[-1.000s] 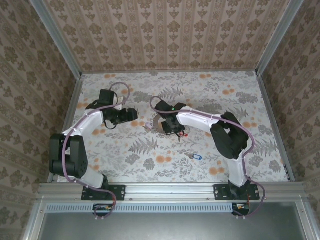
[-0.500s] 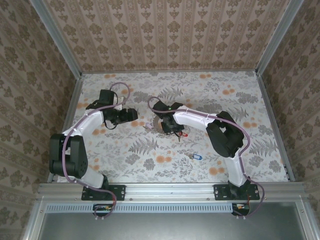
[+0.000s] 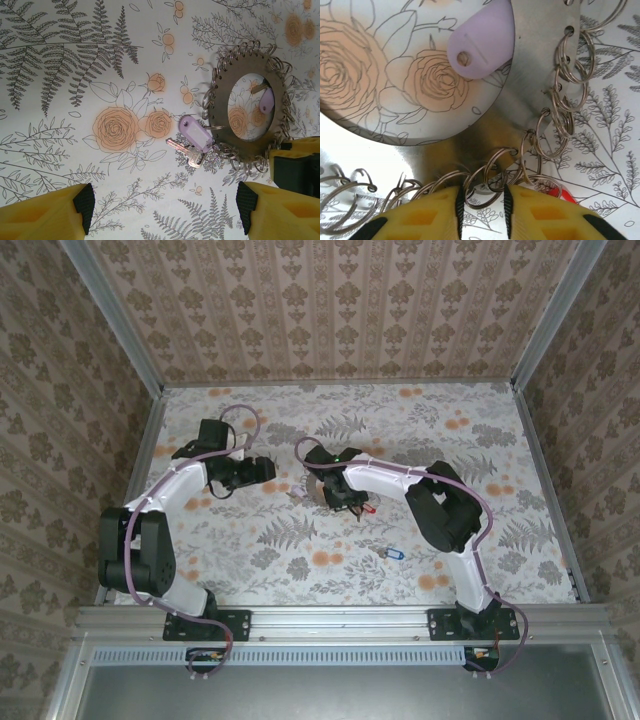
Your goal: Put the keys on the keyring
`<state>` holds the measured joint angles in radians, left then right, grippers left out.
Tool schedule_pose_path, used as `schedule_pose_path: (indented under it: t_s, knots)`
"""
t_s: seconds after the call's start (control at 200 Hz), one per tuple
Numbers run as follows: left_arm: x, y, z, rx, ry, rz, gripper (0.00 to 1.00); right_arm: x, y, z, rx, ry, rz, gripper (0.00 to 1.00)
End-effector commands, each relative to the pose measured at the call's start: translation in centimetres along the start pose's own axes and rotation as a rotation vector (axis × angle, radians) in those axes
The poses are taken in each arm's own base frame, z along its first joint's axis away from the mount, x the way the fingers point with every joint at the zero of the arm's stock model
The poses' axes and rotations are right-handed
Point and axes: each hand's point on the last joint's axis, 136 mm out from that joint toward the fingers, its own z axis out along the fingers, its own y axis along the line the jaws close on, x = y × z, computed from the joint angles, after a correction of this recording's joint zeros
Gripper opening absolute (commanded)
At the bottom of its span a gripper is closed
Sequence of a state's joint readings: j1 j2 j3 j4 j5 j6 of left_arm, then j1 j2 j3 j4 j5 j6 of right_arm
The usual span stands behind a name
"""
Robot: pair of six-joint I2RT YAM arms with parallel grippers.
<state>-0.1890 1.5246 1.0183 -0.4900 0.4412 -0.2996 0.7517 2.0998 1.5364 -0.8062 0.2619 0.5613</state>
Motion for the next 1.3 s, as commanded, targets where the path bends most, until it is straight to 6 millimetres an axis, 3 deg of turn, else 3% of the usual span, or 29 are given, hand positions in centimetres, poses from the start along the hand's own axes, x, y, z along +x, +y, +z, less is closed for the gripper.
schedule_pose_path:
  t_s: [0.0, 0.27, 0.725, 1.09, 1.165, 1.295]
  knots:
    - [0.6, -0.2, -0.4, 0.008, 0.016, 0.001, 0.78, 0.3, -1.0, 1.1, 0.082, -0.013, -0.009, 0.26]
    - [0.7, -0.4, -0.3, 0.018, 0.02, 0.003, 0.78, -0.9, -1.7, -0.7, 0.144, -0.065, -0.048, 0.24]
    - [0.9, -0.4, -0.1, 0.023, 0.026, 0.007, 0.78, -1.2, -2.1, -0.3, 0.179, -0.072, -0.076, 0.19]
    - [0.8, -0.5, -0.2, 0.025, 0.027, 0.016, 0.78, -1.4, -1.8, -0.6, 0.156, -0.081, -0.096, 0.09]
    - [0.7, -1.1, -0.4, 0.052, 0.02, 0.039, 0.78, -1.6, -1.6, -1.3, 0.13, -0.094, -0.104, 0.08]
    - [-0.2, -4.4, -2.0, 0.217, -0.07, 0.144, 0.79, -1.9, -0.4, -3.5, 0.006, -0.151, -0.21, 0.0]
